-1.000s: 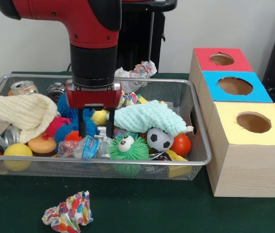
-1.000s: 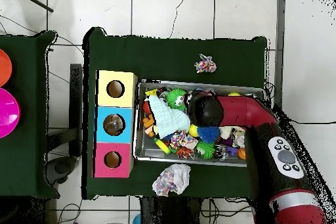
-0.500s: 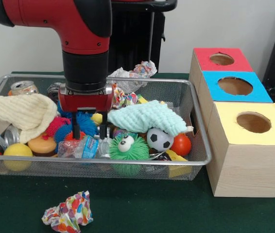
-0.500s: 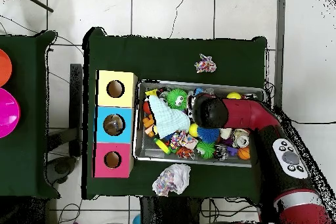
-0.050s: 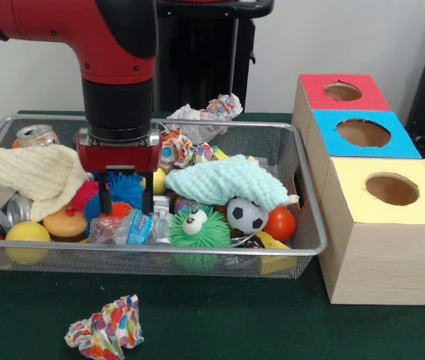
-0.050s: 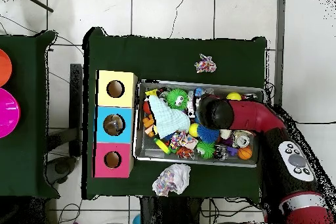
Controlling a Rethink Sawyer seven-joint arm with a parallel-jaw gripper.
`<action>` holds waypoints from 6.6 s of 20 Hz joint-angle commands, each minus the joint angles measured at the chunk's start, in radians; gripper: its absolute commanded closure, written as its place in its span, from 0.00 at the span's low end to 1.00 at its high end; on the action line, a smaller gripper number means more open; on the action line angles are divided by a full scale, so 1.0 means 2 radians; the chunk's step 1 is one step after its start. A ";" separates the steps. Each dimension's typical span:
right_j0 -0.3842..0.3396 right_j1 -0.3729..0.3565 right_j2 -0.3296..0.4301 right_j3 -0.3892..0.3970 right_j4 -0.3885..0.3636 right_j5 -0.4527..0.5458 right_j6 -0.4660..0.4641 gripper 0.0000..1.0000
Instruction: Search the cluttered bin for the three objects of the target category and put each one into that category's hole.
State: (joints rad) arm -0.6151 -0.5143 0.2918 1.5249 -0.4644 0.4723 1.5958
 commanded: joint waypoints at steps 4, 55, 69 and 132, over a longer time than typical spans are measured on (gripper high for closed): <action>0.024 0.027 -0.004 -0.011 -0.044 -0.031 0.005 0.00; 0.021 0.039 -0.009 -0.009 -0.049 -0.063 0.013 1.00; 0.017 -0.015 0.007 0.013 -0.020 -0.002 -0.004 1.00; -0.027 0.005 0.130 -0.045 -0.089 0.110 -0.221 0.00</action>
State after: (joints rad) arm -0.6447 -0.5575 0.4259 1.4759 -0.5603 0.5596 1.5551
